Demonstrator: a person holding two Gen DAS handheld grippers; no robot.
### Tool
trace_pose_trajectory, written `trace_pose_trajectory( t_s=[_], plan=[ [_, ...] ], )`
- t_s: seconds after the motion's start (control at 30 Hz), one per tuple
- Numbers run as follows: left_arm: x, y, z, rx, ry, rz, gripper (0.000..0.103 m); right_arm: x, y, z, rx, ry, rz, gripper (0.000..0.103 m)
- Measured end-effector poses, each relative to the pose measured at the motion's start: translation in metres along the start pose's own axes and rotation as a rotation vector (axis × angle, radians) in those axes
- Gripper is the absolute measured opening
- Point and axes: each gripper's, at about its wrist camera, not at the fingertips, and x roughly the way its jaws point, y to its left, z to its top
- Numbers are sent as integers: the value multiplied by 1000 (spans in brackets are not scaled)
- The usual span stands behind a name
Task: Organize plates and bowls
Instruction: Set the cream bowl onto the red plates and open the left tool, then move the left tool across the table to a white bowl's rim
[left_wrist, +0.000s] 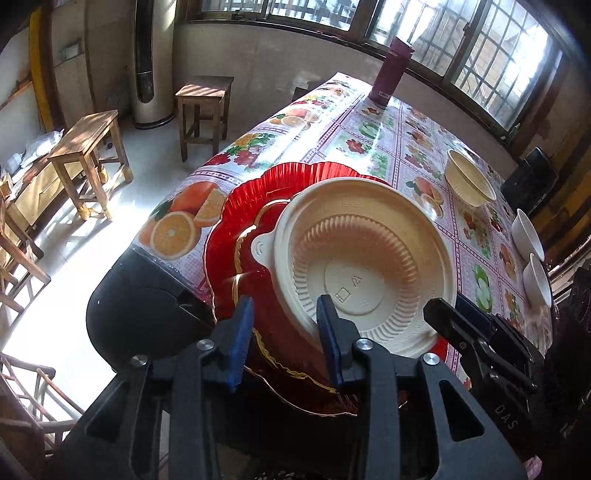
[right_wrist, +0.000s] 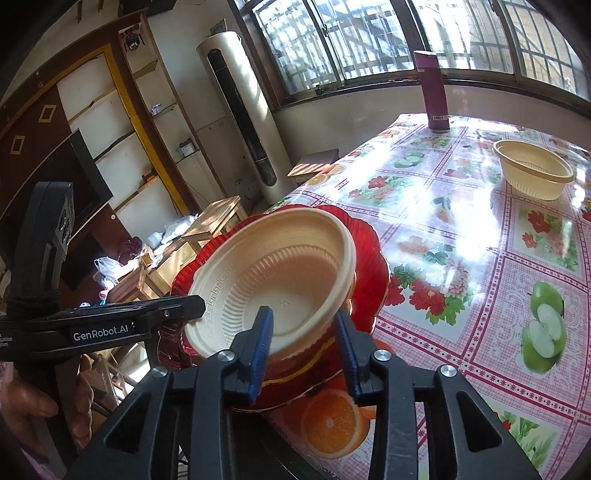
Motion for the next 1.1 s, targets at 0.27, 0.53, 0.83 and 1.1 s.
trace_pose_trajectory(
  t_s=[0.27,0.53,0.83,1.1],
  plan=[
    [-17,-2,5,11,-103,63,76,-17,-1,0,-15,-28,-7,66],
    [-28,-27,12,57,-171,44,103,-43,-52,8,139,-90,-18,78],
    [-26,-120,16,242,-149,-116,103,-95,-124,7,262,-182,-105,89],
    [-16,-212,3,408,-85,-253,103,-161,-190,-12,334,-256,-244,103]
  ],
)
